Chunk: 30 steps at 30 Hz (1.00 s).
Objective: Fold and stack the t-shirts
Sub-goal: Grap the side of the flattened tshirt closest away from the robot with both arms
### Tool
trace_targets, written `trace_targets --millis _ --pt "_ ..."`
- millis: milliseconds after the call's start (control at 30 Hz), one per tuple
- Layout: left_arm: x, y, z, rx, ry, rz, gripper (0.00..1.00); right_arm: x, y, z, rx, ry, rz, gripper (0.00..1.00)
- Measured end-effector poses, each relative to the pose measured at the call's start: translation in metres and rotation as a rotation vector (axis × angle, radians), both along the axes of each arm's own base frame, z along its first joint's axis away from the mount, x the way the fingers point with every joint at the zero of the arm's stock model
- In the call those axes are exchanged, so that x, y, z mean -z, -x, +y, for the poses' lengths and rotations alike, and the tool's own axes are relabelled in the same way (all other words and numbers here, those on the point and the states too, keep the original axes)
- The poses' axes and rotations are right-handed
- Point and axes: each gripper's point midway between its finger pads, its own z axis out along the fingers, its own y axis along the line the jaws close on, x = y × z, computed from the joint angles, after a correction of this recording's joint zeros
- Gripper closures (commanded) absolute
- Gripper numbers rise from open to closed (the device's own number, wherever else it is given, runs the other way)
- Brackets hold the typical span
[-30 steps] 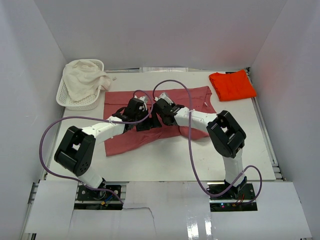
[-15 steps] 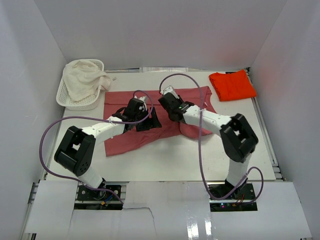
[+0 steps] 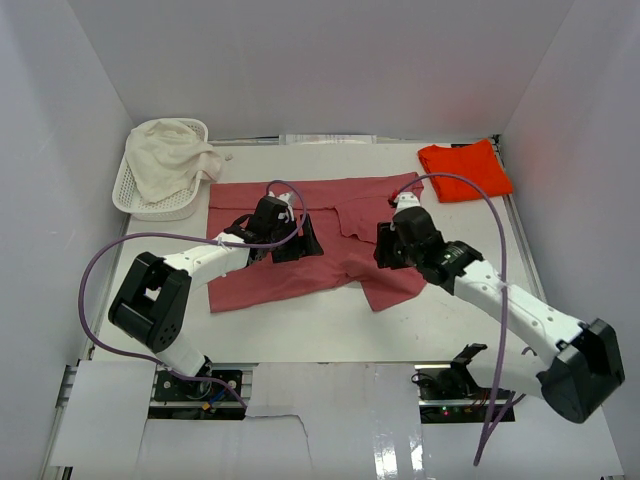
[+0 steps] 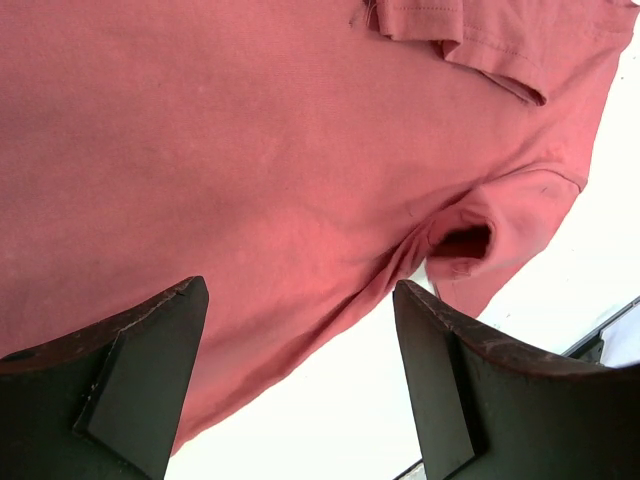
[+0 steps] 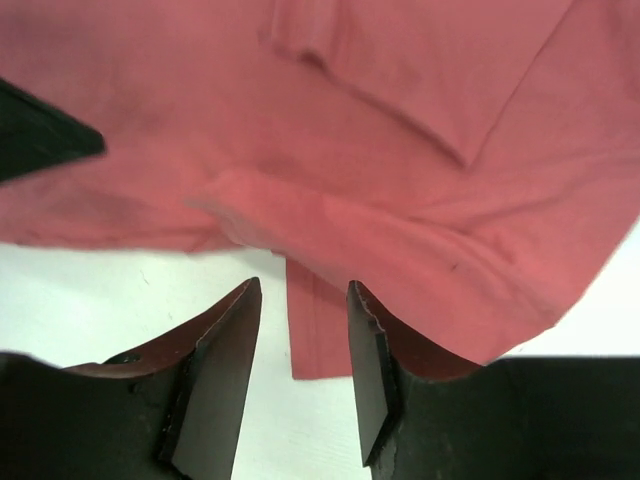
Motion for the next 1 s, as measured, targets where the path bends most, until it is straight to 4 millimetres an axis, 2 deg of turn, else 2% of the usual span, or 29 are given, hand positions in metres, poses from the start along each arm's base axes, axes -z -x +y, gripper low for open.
trace_targets --millis 133,233,333,400,600,767,900,1000 --pt "-0.001 -0.001 -0.001 0.002 0.005 -0.004 0.14 0.048 0.013 0.008 -0.048 0.065 0.180 0.53" --pt "-0.001 -0.001 -0.001 0.003 0.006 -0.005 0.14 0.049 0.023 0.011 -0.060 0.033 0.225 0.52" --pt "-0.001 -0.001 -0.001 0.002 0.006 -0.005 0.13 0.043 0.032 0.014 -0.071 -0.013 0.246 0.59" --pt "-0.001 -0.001 -0.001 0.002 0.006 -0.005 0.13 0.045 0.040 0.015 -0.083 -0.026 0.263 0.59" --pt "0.001 0.001 0.000 0.002 0.004 -0.001 0.13 0.075 0.082 0.010 -0.143 0.039 0.354 0.59" --pt "0.001 -0.001 0.003 -0.006 0.005 0.003 0.12 0.089 0.098 0.011 -0.183 0.096 0.387 0.54" --pt "-0.006 -0.007 0.022 -0.058 0.017 0.014 0.09 0.098 0.099 0.009 -0.184 0.139 0.392 0.53" --pt "-0.030 -0.013 0.049 -0.139 0.041 -0.012 0.07 0.105 0.098 0.009 -0.184 0.158 0.393 0.53"
